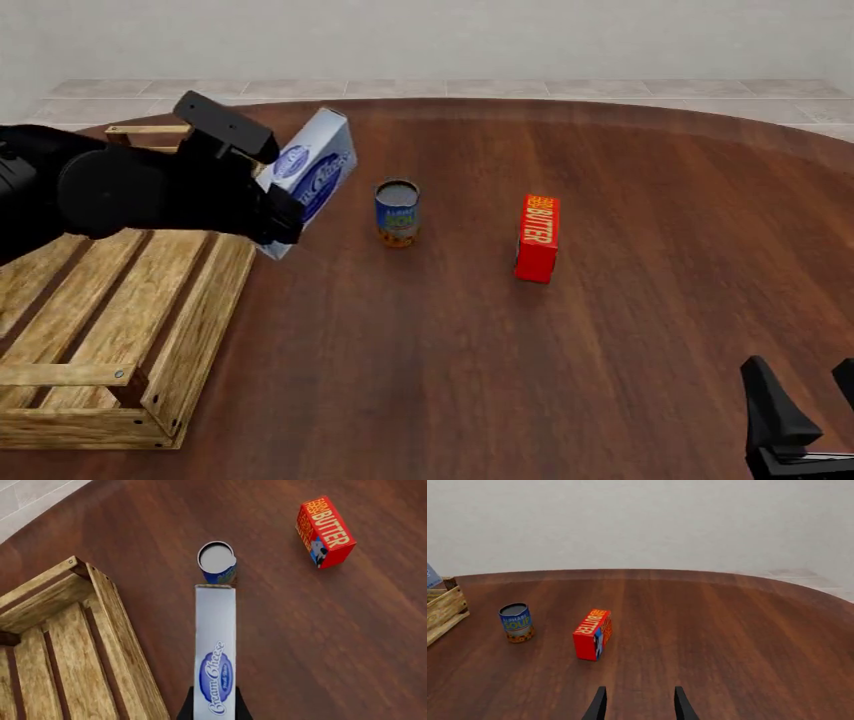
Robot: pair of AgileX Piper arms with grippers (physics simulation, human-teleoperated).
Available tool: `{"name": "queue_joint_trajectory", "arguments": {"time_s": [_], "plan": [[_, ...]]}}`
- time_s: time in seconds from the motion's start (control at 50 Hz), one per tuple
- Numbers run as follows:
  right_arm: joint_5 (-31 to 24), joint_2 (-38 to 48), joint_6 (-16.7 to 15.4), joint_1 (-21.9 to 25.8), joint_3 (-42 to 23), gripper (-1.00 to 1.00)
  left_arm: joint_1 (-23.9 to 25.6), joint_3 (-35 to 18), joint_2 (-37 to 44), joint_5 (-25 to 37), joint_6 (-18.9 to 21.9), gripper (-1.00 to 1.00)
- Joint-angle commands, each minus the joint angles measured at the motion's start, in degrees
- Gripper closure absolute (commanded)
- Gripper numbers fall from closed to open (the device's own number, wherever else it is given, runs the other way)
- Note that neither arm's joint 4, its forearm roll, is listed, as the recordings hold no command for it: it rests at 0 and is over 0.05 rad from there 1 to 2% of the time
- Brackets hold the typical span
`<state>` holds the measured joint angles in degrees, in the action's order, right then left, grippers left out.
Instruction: Pick up the cream cheese and put it in the tray.
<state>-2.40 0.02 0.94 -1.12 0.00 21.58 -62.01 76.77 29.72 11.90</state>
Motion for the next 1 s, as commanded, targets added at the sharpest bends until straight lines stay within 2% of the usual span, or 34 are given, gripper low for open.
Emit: {"name": "queue_joint_trajectory", "arguments": {"time_s": [0.02, 0.5, 0.54, 0.76, 1.0], "plan": [[0.0, 0.0, 0.0, 0.0, 0.0, -1.0, -3.7, -0.6, 0.1, -0.1, 0.9, 1.0], [0.1, 0.1, 0.0, 0.0, 0.0, -1.0, -11.0, -0.4, 1.5, -0.8, 3.7, 1.0], [0.0, 0.1, 0.0, 0.0, 0.0, -1.0, -11.7, 0.3, 1.6, -1.0, 4.9, 1.0], [0.0, 0.1, 0.1, 0.0, 0.0, -1.0, -14.2, -2.7, 1.6, 1.1, 4.7, 1.0], [0.0, 0.1, 0.1, 0.0, 0.0, -1.0, -17.1, -2.0, 1.5, 1.3, 5.5, 1.0]]}}
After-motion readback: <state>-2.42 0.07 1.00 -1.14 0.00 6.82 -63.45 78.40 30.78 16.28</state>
